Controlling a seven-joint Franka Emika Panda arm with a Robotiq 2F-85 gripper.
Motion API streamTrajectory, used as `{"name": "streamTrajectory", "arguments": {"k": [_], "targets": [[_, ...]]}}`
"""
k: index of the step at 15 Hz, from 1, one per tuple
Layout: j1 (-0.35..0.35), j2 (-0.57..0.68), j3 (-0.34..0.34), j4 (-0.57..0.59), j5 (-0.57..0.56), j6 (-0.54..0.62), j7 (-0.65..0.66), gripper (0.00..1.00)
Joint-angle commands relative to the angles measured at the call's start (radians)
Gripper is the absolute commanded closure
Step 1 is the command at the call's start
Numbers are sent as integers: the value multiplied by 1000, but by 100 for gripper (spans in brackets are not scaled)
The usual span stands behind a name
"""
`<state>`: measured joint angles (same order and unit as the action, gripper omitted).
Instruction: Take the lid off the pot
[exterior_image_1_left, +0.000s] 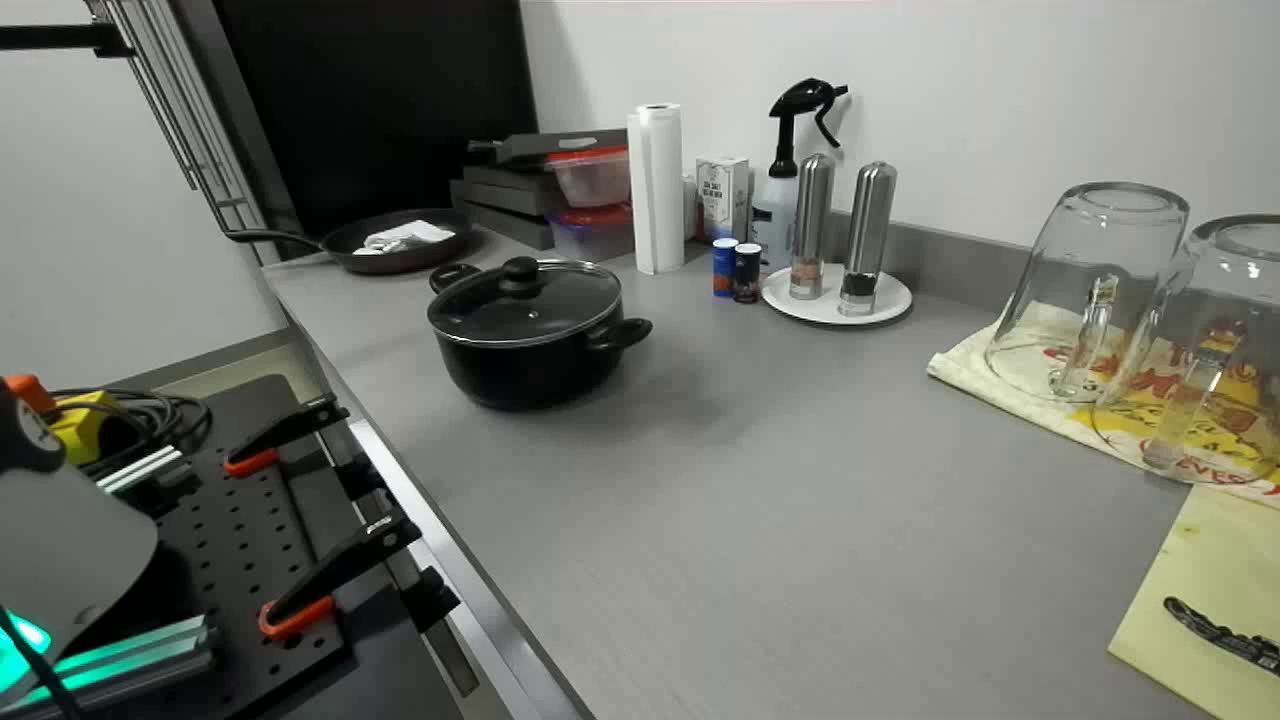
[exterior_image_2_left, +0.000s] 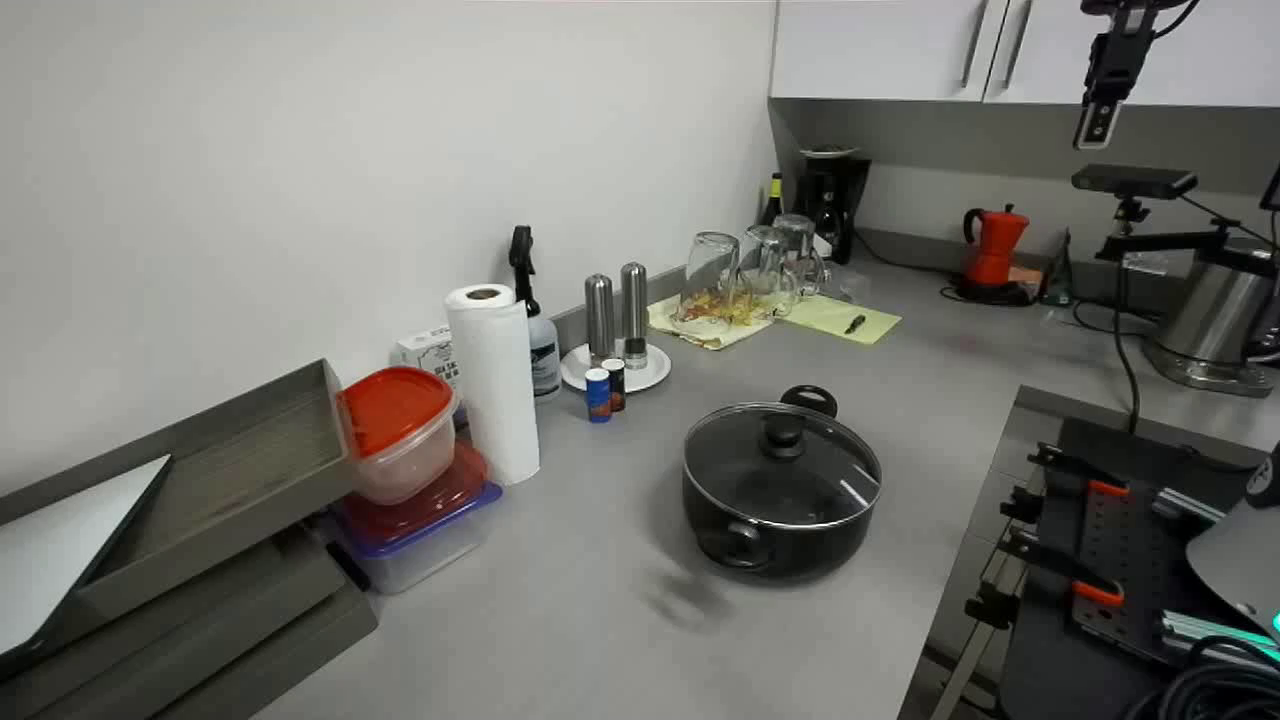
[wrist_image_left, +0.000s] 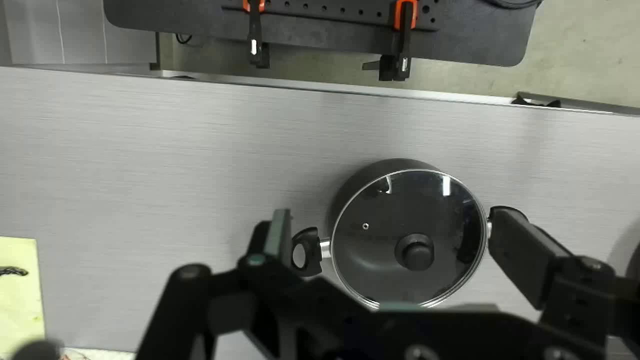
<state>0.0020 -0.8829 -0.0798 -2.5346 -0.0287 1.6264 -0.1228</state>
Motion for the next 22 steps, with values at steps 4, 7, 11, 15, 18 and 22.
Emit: {"name": "streamTrajectory", "arguments": {"k": [4,7,11,15,18,22], "targets": [[-2,1,2,2,2,-2,-1,0],[-2,1,2,2,2,-2,-1,0],[14,35,13,-11,0,41,-13,0],[55,109,39,-32,9,157,-23,0],[88,184,66,-55,7,293,-25,0],[112,332,99,-68,2,493,-11,0]]}}
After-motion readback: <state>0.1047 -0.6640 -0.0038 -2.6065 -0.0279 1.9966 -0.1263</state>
